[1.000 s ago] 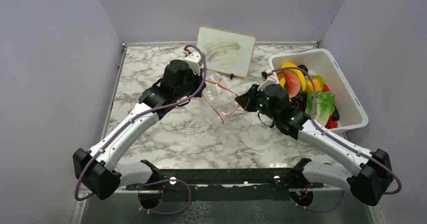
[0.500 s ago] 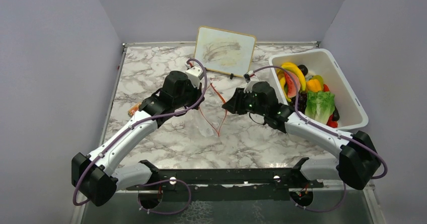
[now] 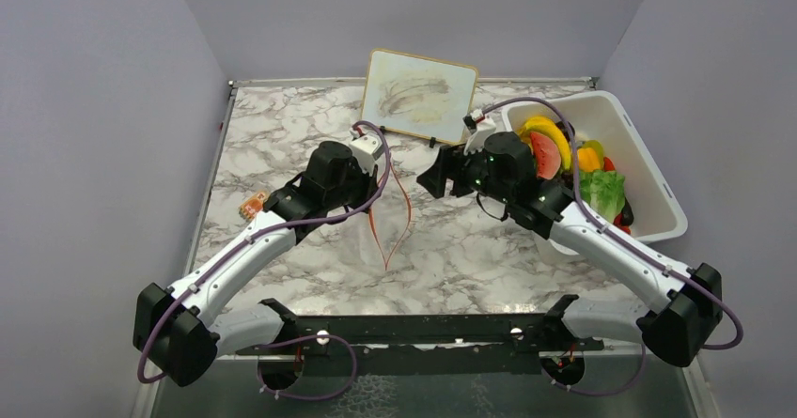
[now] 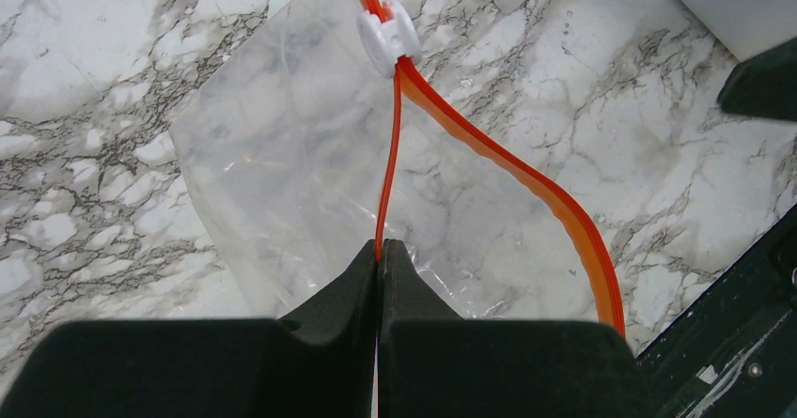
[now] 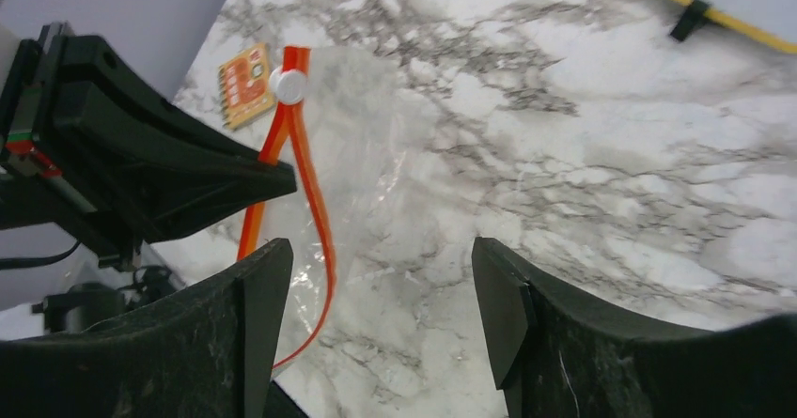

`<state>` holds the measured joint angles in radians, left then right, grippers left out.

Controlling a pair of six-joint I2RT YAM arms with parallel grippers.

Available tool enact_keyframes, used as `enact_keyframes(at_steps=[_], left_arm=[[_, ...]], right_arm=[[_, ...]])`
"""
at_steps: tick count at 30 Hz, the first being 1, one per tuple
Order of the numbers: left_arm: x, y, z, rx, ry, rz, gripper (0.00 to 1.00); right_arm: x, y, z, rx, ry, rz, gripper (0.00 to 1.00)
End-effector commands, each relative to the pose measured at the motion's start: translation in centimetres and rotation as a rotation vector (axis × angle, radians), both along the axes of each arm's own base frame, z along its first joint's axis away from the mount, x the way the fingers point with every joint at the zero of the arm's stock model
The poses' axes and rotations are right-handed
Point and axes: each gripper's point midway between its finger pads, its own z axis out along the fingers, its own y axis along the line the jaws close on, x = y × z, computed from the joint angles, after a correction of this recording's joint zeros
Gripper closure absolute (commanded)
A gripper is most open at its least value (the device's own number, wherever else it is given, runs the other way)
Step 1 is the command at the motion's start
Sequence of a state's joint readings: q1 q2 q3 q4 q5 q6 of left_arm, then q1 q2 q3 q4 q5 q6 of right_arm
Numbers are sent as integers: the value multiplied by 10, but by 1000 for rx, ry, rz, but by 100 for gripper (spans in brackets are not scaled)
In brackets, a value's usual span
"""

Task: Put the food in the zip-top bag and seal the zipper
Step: Open the zipper of the food storage bag, then pick up the fake vegetable from the bin.

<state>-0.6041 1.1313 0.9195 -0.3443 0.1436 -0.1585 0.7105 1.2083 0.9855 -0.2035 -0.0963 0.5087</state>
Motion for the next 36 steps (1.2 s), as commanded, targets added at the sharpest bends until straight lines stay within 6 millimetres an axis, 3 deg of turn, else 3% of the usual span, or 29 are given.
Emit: enact_keyframes(at_steps=[1,9,17,27,36], left_arm=[[2,2,10,4,-59,-15,100],[0,5,11,12,-65,-21,100],[-3,0,10,-9,-55,-45,100],[-6,1,14,-22,-69,-45,100],[-6,1,18,-33,-77,-43,100]], right_arm=[[16,-47,22,-159,-90,-191,29],[46,-120,49,-476,-221,-484,31],[82,-167,64,-697,-345,-687,32],[133,-256,15,-775,-128,-818,40],[117,-322,-6,-847,50,-1021,40]])
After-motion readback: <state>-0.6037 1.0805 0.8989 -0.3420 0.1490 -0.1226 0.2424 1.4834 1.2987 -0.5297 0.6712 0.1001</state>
